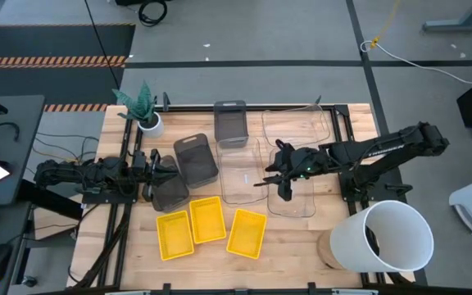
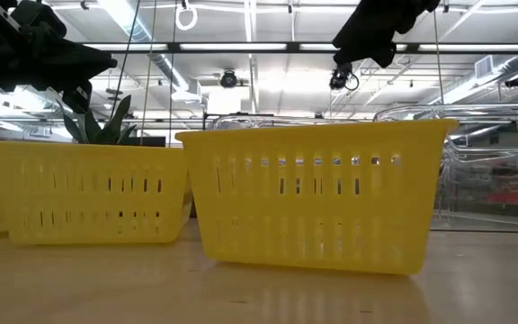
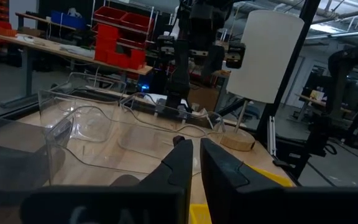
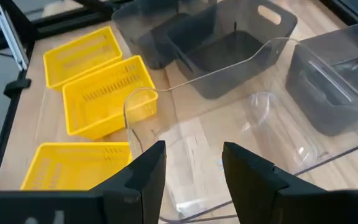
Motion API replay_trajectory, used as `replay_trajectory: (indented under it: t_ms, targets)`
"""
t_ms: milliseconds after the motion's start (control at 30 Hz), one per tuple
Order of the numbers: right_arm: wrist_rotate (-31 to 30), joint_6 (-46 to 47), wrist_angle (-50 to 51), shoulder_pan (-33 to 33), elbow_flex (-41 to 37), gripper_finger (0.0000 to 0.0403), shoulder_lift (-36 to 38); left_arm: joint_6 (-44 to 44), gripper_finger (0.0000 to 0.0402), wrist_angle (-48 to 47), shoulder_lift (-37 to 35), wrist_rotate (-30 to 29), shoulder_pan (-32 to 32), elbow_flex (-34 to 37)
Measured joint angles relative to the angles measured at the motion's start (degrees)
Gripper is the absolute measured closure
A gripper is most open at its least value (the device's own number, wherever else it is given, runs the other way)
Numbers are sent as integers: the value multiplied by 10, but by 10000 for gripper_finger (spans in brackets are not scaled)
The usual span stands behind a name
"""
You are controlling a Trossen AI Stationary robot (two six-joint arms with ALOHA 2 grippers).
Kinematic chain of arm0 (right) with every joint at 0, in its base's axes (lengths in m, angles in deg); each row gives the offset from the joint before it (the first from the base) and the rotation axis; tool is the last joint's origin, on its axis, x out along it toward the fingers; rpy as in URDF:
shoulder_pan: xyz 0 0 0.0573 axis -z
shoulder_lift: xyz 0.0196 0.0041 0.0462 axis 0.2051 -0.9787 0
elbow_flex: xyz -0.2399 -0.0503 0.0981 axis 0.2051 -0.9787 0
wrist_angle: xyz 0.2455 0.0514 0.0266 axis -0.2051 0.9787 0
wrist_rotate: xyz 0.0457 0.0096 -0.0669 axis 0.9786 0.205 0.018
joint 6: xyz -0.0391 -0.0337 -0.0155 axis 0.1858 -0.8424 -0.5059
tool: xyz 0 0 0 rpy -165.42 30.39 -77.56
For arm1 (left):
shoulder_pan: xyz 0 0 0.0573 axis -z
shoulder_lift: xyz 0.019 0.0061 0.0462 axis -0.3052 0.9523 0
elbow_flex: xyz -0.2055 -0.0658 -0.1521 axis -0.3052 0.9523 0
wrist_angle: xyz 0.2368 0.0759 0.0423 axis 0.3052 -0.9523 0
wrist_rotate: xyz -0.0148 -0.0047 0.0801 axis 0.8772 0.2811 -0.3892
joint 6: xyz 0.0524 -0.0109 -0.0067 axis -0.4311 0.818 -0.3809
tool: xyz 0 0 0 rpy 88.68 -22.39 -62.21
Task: Stack baskets by color
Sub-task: Stack the bottom right transparent bin on top of the top right transparent bin
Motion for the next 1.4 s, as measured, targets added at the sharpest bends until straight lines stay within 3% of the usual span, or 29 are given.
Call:
replay_trajectory:
  t_ms: [300, 667, 967, 1133, 1400]
  targets:
    - [0, 17, 87, -22, 63, 240, -32, 0, 372, 0, 0, 0, 0, 0]
    - [-4, 58, 150, -49, 54, 240, -46, 0, 367, 0, 0, 0, 0, 0]
    - [64, 73, 200, -90, 53, 239, -99, 0, 369, 0, 0, 0, 0, 0]
    - [101, 105, 223, -106, 53, 208, -116, 0, 363, 0, 0, 0, 0, 0]
    - [104, 165, 229, -132, 53, 142, -118, 0, 364, 0, 0, 0, 0, 0]
